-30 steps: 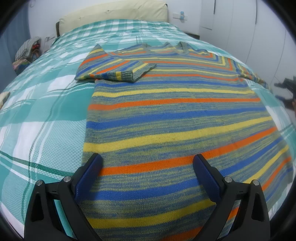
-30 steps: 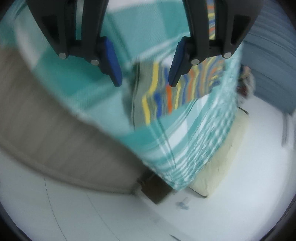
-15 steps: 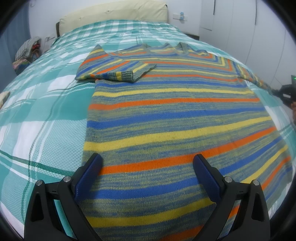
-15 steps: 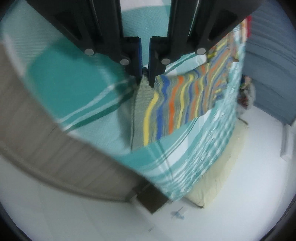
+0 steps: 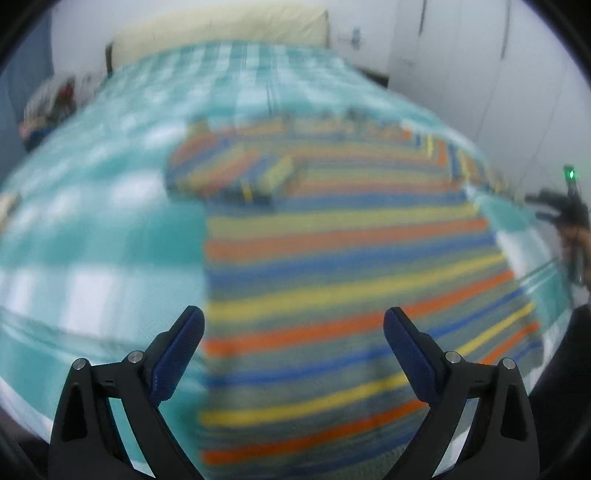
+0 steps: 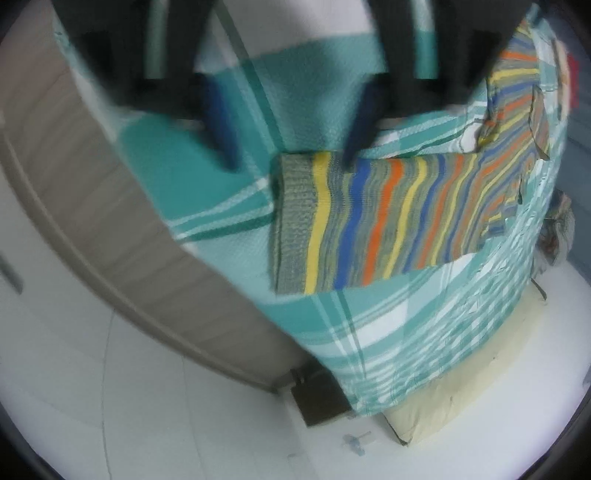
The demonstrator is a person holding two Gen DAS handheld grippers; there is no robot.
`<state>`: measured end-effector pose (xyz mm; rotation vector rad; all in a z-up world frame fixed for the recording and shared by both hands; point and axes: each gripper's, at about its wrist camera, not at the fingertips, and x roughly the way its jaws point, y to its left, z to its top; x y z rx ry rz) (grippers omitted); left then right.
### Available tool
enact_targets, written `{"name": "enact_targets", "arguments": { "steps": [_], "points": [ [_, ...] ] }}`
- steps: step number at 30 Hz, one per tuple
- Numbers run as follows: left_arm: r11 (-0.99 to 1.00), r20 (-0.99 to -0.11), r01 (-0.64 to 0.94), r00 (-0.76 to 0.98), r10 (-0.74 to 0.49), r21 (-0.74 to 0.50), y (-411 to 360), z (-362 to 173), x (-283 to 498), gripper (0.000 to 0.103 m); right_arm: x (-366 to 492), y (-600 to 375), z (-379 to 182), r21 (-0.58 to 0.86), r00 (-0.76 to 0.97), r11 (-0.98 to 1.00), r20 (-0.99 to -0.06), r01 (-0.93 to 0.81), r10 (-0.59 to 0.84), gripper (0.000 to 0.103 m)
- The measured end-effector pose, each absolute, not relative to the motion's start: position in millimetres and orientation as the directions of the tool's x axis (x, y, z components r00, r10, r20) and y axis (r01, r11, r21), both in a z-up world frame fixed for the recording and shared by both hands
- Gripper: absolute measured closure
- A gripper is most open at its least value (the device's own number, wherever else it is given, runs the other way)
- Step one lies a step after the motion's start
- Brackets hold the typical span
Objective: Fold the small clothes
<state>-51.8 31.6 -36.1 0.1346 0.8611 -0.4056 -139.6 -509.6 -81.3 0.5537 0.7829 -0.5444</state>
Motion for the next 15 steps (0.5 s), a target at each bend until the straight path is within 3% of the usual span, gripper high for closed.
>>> {"name": "enact_targets", "arguments": {
  "steps": [4, 8, 10, 11, 15],
  "points": [
    [0.895, -0.695, 0.437, 0.672, -0.256, 0.093, 21.0, 10.7, -9.1, 0.002, -154.7, -478.6, -52.9, 0.113, 0.581, 0.765, -0.723, 0.633, -0.374, 0.033],
    [0.792, -0.774, 0.581, 0.583, -0.246, 0.186, -22.8, -25.3, 47.8, 0.005, -147.9, -420.5, -34.1, 0.153, 0.702, 0.861, -0.656, 0.485, -0.279, 0.033],
    [0.740, -0.819, 0.634, 0.534, -0.209, 0.224, -42.0, -58.8, 72.4, 0.023, -140.6, -389.7, -33.2, 0.177, 0.753, 0.905, -0.627, 0.386, -0.199, 0.033],
    [0.721, -0.839, 0.651, 0.512, -0.183, 0.239, -47.6, -72.9, 80.6, 0.027, -135.3, -371.8, -35.4, 0.167, 0.769, 0.928, -0.618, 0.334, -0.165, 0.033],
    [0.701, -0.874, 0.675, 0.460, -0.155, 0.230, -50.3, -103.6, 100.2, 0.031, -122.3, -338.9, -51.1, 0.098, 0.759, 0.965, -0.638, 0.244, -0.127, 0.033]
  ]
}}
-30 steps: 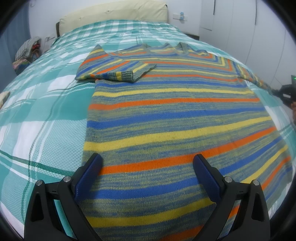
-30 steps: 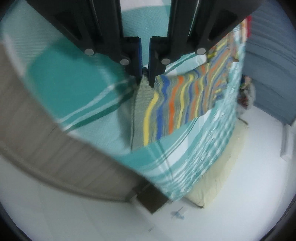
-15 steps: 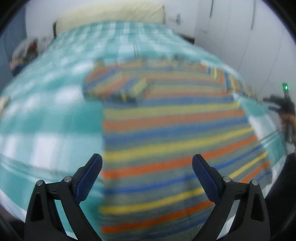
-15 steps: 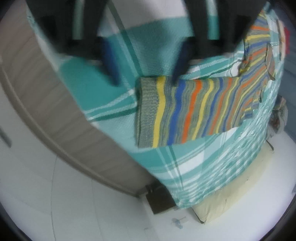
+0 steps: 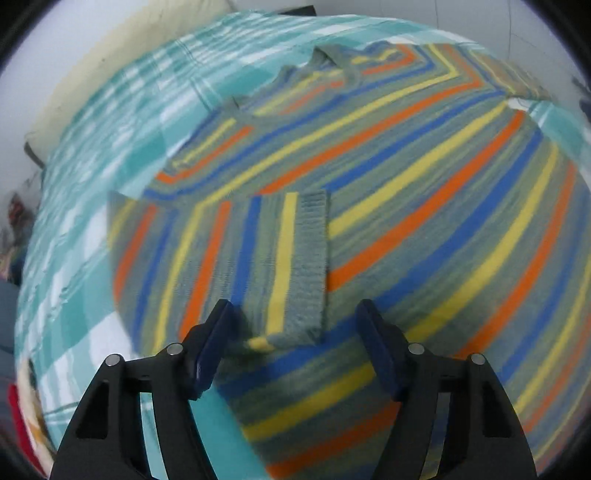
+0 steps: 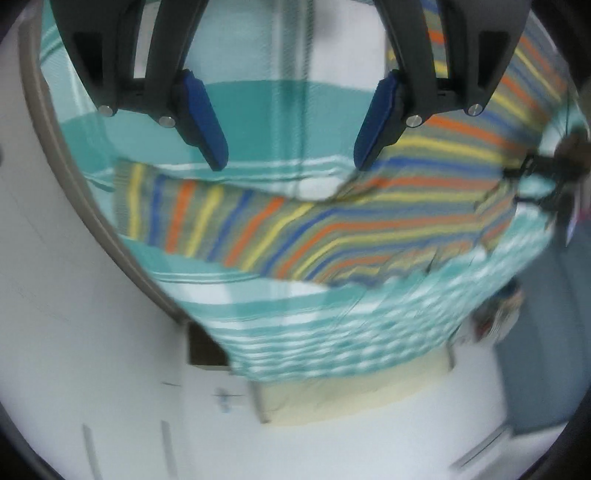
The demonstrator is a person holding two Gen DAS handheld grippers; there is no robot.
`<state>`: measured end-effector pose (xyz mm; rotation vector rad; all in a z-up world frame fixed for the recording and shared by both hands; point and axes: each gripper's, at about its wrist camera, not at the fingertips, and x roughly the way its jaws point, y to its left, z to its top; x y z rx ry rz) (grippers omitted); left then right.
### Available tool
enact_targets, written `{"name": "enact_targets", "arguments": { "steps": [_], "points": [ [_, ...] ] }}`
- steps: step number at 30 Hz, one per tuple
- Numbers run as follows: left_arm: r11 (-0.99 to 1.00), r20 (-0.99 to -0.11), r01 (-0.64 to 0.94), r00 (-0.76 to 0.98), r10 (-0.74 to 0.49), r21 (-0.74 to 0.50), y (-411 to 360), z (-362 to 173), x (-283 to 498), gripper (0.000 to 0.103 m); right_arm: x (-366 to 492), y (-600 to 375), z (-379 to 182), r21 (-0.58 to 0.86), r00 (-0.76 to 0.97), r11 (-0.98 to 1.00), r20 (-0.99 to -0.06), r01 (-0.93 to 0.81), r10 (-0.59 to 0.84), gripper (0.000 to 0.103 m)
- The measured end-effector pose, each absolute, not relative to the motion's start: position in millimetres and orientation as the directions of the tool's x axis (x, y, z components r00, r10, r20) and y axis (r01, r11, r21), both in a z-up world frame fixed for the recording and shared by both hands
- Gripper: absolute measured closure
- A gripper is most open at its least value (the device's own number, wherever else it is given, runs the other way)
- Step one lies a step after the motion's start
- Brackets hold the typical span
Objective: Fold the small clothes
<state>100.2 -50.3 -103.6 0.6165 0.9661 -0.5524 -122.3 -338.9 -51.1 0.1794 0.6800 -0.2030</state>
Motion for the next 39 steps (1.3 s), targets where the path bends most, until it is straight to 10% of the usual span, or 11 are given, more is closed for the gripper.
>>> {"name": "enact_targets", "arguments": {
  "steps": [5, 7, 16, 22, 39],
  "points": [
    [0.752, -0.896, 0.651, 0.387, -0.218, 0.098, -34.7, -103.5, 107.9, 0.065, -117.4, -334.4, -67.8, 0.110, 0.742, 0.971, -0.664, 0.213, -0.088, 0.033],
    [0.765, -0.893, 0.638, 0.391, -0.221, 0.090, -31.9, -101.4, 107.6, 0.098, -119.2, -335.7, -69.1, 0.115, 0.745, 0.969, -0.662, 0.218, -0.089, 0.033],
    [0.937, -0.740, 0.107, 0.587, -0.329, -0.331, 125.3, -40.9, 146.8, 0.100, -126.0, -337.6, -59.8, 0.097, 0.783, 0.969, -0.610, 0.228, -0.123, 0.033],
    [0.927, -0.773, -0.256, 0.632, -0.054, -0.273, 224.1, -61.0, 150.2, 0.100, -115.7, -331.3, -68.2, 0.093, 0.769, 0.974, -0.631, 0.205, -0.101, 0.033],
    [0.906, -0.821, -0.361, 0.571, 0.027, -0.221, 250.2, -114.4, 146.5, 0.101, -98.3, -313.5, -89.4, 0.016, 0.733, 0.983, -0.668, 0.184, -0.126, 0.033]
  ]
}}
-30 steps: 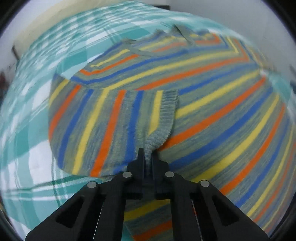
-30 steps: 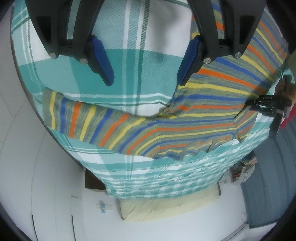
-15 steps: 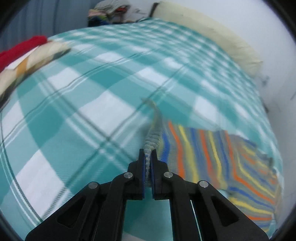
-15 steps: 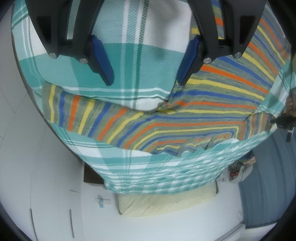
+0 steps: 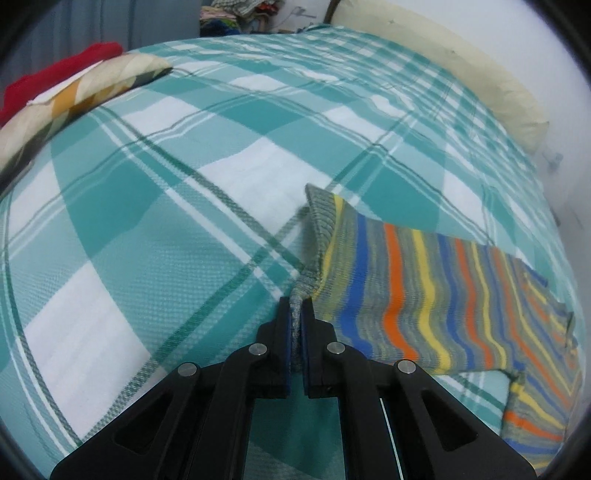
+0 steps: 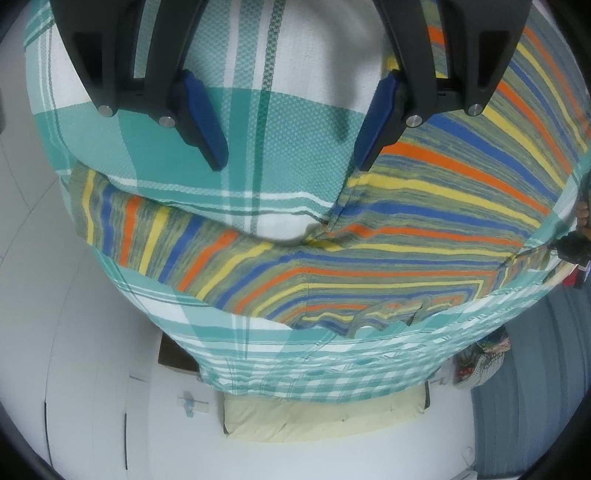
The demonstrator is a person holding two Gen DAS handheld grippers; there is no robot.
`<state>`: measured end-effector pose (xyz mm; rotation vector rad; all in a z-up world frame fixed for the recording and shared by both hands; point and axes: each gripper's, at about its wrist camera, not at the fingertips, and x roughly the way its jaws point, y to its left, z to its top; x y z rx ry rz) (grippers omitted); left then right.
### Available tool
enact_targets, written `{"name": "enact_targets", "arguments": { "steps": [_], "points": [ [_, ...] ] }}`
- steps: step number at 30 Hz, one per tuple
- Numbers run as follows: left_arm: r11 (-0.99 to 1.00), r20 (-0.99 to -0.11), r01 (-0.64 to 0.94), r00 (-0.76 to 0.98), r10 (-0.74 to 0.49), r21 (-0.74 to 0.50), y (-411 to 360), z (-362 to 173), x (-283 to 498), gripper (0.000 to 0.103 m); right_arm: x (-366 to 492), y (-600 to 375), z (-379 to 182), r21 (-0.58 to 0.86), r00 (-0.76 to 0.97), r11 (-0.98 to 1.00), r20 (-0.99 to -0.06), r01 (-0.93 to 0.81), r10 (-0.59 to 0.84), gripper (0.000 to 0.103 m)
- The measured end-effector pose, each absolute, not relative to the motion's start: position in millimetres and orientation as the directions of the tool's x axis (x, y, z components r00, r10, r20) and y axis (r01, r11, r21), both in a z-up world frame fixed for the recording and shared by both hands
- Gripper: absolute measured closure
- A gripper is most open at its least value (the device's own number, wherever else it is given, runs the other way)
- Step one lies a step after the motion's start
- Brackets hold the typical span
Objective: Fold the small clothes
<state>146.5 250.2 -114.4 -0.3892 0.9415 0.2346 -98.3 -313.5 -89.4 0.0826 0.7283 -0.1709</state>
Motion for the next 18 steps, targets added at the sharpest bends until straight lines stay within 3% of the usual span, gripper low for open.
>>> {"name": "enact_targets", "arguments": {
  "steps": [6, 9, 11, 13, 15, 18],
  "points": [
    [0.924, -0.820, -0.347, 0.568, 0.071, -0.161, 243.8, -119.5, 147.5, 0.100, -97.6, -315.9, -92.1, 0.034, 0.726, 0.981, -0.678, 0.193, -0.120, 0.033],
    [0.931, -0.815, -0.326, 0.577, 0.056, -0.167, 242.4, -114.9, 143.4, 0.091, -97.8, -317.0, -92.3, 0.040, 0.727, 0.980, -0.677, 0.197, -0.119, 0.033],
    [0.935, -0.813, -0.302, 0.582, 0.026, -0.186, 241.8, -108.7, 140.8, 0.079, -98.1, -317.4, -91.6, 0.040, 0.729, 0.979, -0.674, 0.199, -0.121, 0.033],
    [0.934, -0.798, -0.275, 0.602, -0.018, -0.229, 243.6, -100.0, 138.2, 0.043, -98.5, -316.7, -91.0, 0.039, 0.731, 0.979, -0.672, 0.200, -0.123, 0.033],
    [0.925, -0.766, -0.271, 0.641, -0.032, -0.265, 249.5, -88.4, 137.1, 0.031, -98.6, -315.8, -90.6, 0.035, 0.732, 0.979, -0.669, 0.202, -0.127, 0.033],
    [0.920, -0.776, -0.260, 0.627, -0.070, -0.293, 257.3, -87.0, 156.9, 0.027, -98.4, -315.1, -91.4, 0.032, 0.729, 0.978, -0.672, 0.204, -0.130, 0.033]
  ]
}}
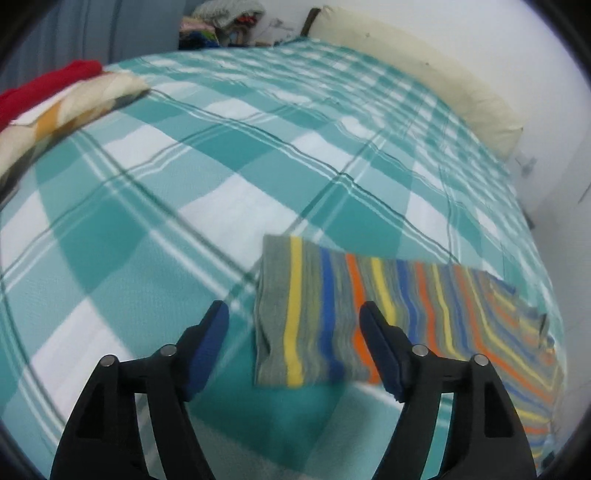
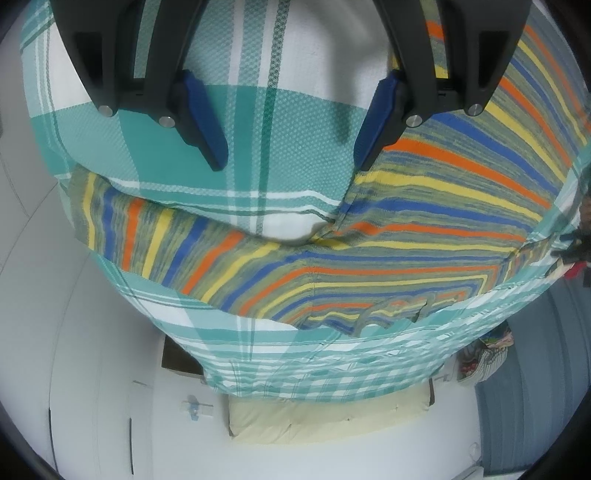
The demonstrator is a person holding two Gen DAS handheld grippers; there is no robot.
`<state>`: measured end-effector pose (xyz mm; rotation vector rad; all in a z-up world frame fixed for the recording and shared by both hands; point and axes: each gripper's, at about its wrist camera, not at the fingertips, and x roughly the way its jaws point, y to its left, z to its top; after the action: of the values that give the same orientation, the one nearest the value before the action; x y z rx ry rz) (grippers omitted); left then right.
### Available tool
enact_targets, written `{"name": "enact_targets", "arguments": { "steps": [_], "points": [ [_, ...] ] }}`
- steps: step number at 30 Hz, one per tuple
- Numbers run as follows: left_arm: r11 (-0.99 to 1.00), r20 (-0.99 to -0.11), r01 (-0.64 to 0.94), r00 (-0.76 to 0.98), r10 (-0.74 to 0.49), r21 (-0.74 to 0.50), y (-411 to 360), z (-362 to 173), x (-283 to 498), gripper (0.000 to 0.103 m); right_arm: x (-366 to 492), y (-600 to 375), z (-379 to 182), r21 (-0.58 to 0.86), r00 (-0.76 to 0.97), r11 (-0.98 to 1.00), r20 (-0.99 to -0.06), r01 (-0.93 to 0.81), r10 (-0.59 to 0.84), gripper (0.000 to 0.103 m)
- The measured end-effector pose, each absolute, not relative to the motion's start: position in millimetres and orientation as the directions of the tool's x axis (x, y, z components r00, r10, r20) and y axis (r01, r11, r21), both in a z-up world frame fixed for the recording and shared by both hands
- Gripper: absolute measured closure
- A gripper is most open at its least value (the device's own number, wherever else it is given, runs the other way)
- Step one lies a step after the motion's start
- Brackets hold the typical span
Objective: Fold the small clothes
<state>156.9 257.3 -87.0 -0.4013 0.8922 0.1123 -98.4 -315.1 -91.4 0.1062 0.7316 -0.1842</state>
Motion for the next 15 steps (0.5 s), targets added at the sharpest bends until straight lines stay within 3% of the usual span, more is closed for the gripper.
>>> {"name": "enact_targets", "arguments": {
  "steps": [4, 6, 8, 15],
  "points": [
    [0.925, -0.824, -0.266, 0.561, -0.079, -0.270, 265.1, -107.5, 189.5, 0.028, -95.5, -315.1, -94.9, 0.023, 0.717, 0.977, -0.683, 0.210, -0.138, 0.033],
    [0.921, -0.818, -0.273, 0.570, -0.078, -0.278, 268.1, -112.2, 194.6, 0.034, -94.6, -314.2, -95.9, 0.014, 0.714, 0.978, -0.686, 0.210, -0.144, 0.033],
    [0.935, -0.815, -0.258, 0.576, -0.055, -0.245, 264.3, -113.4, 196.5, 0.097, -93.5, -313.5, -98.2, 0.007, 0.710, 0.977, -0.689, 0.212, -0.149, 0.033],
    [0.913, -0.812, -0.372, 0.577, 0.086, -0.168, 271.4, -114.0, 186.3, 0.101, -90.0, -315.1, -102.0, 0.006, 0.699, 0.975, -0.698, 0.224, -0.156, 0.033]
  ]
}}
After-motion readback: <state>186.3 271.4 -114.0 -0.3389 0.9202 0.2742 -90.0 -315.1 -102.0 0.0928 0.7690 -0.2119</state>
